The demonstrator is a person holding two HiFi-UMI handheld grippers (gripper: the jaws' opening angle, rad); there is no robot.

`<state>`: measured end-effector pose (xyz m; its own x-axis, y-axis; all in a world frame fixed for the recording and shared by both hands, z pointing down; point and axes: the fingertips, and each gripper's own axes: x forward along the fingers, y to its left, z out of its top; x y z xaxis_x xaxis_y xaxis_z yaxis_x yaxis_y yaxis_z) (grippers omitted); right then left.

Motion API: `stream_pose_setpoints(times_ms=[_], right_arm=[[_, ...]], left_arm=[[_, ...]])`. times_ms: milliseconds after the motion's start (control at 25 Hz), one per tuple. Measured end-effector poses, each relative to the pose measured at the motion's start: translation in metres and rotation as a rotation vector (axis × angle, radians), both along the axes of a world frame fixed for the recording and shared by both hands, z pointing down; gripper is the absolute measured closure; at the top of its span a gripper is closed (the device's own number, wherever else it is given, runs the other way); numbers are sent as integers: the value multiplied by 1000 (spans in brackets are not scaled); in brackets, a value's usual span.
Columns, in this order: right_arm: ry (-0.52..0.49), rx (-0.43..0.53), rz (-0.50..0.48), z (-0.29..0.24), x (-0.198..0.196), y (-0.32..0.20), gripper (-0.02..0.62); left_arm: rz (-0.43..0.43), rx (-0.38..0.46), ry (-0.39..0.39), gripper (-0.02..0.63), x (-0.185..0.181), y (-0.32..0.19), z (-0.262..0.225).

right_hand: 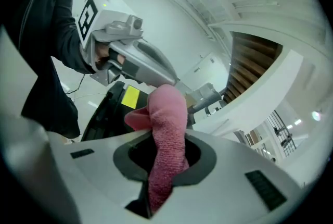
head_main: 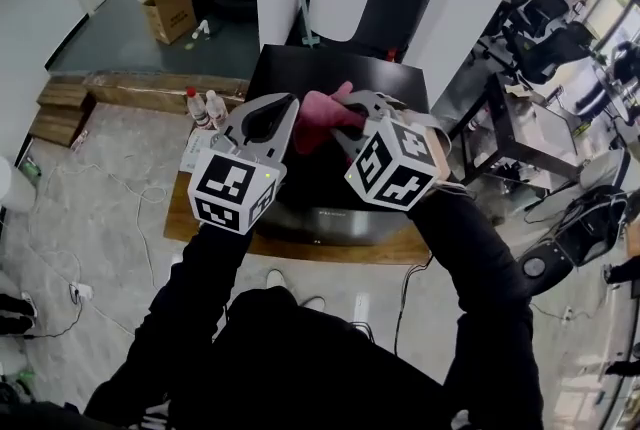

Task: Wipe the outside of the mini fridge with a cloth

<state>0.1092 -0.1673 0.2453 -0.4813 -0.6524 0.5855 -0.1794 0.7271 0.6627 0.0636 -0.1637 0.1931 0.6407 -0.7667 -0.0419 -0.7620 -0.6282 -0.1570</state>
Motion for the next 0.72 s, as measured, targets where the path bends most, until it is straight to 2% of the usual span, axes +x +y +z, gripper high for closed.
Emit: stream_pose_setpoints(times_ms=[120, 320, 520, 720], right_arm=[[-8, 28, 93, -18, 30, -36, 537], [-18, -9, 211, -16, 72, -92, 537], [-12, -58, 284, 4, 99, -146, 535], [-8, -127, 328, 30, 111, -194, 535]], left_arm=[[33, 0, 23, 600, 19, -22, -8], [66, -42, 50, 600, 54, -63, -4], [57, -87, 56, 600, 75, -98, 12], [67, -118, 19, 600, 89, -116, 28]])
